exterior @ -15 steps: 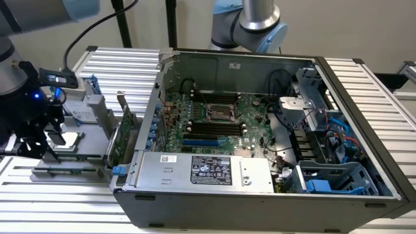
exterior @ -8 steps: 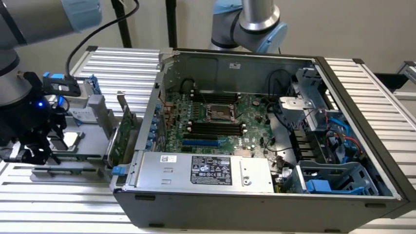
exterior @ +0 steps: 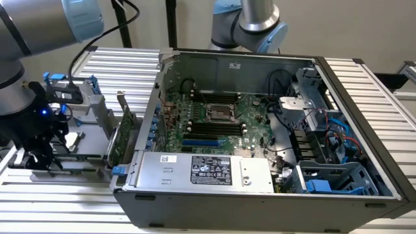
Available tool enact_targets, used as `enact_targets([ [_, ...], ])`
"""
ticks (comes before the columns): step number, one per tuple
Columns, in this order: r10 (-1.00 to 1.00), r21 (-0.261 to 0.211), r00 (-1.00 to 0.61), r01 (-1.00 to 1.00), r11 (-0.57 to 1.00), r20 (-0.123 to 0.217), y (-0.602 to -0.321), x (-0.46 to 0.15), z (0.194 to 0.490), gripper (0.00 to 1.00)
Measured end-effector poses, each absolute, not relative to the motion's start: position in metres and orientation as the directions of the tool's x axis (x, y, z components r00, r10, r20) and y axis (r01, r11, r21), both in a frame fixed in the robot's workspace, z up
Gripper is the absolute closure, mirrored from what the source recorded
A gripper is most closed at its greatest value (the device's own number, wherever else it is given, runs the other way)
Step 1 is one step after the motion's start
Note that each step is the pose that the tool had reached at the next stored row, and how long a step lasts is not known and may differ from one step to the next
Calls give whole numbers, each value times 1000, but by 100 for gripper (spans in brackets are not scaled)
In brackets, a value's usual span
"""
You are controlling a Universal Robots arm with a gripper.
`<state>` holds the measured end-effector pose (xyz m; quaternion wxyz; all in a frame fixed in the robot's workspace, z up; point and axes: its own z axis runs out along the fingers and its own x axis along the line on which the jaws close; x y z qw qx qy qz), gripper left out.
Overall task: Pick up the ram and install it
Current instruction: 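Pick up the ram and move it above insertion slot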
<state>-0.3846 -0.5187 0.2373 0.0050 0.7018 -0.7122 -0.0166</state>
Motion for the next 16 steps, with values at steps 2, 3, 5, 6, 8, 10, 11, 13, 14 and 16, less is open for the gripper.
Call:
enact_targets([
  [2, -1000, 31, -15, -999, 15, -16, -519, -385, 234, 0],
  [3, -1000, 31, -15, -999, 15, -16, -519, -385, 232, 0],
  [5, -1000, 31, -15, -999, 15, -16, -519, -385, 228, 0],
  [6, -1000, 31, -15, -999, 14, -16, -519, -385, 226, 0],
  [8, -1000, 31, -15, -999, 15, -16, -519, -385, 223, 0],
  [10, -1000, 31, -15, -999, 15, -16, -519, -385, 219, 0],
  [11, -1000, 31, -15, -999, 14, -16, -519, -385, 217, 0],
  [13, -1000, 31, -15, -999, 14, -16, -519, -385, 214, 0],
  [14, -1000, 31, -15, -999, 14, -16, -519, -385, 212, 0],
  [16, -1000, 31, -15, -999, 14, -16, -519, -385, 208, 0],
])
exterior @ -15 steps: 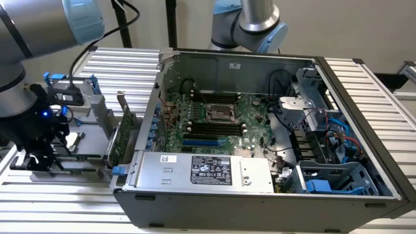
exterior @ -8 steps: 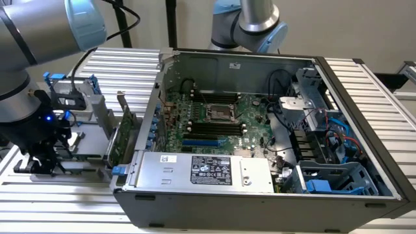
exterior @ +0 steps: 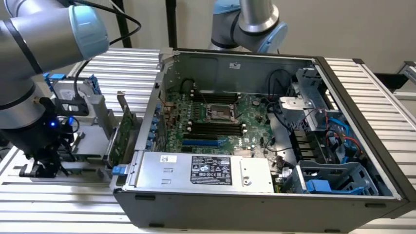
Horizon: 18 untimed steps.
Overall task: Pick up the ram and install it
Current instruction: 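Pick up the ram and move it above insertion slot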
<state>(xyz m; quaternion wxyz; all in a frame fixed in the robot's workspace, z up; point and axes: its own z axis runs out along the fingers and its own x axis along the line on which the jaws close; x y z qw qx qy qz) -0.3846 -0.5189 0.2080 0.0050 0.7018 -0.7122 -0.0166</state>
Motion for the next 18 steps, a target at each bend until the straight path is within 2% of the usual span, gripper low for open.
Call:
enact_targets([
  [8, -1000, 30, -15, -999, 15, -16, -519, -384, 196, 0],
  [9, -1000, 31, -15, -999, 15, -16, -519, -384, 196, 100],
  [18, -1000, 30, -15, -999, 15, -16, -518, -382, 195, 100],
])
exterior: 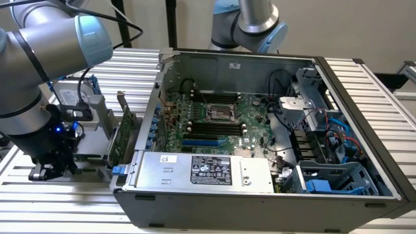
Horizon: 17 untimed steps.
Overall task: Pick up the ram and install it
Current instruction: 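Pick up the ram and move it above insertion slot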
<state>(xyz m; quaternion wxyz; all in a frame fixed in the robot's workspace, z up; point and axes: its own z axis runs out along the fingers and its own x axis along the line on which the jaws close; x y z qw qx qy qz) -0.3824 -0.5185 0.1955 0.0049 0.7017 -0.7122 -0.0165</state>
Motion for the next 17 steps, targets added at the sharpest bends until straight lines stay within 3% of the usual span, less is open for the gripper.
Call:
enact_targets([
  [17, -1000, 31, -15, -999, 15, -16, -518, -382, 197, 100],
])
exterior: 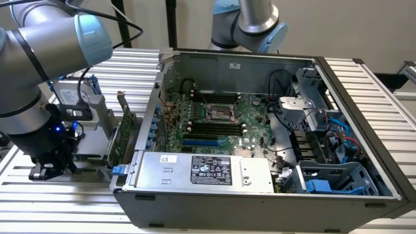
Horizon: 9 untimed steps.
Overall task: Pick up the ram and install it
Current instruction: 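Pick up the ram and move it above insertion slot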
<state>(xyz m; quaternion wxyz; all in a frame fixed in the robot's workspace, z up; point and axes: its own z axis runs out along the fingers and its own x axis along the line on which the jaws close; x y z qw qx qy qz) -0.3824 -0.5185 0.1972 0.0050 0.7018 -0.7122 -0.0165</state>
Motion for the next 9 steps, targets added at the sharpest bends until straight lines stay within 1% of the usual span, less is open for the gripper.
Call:
enact_targets([
  [4, -1000, 30, -15, -999, 15, -16, -518, -382, 206, 100],
  [9, -1000, 31, -15, -999, 14, -16, -518, -382, 228, 100],
])
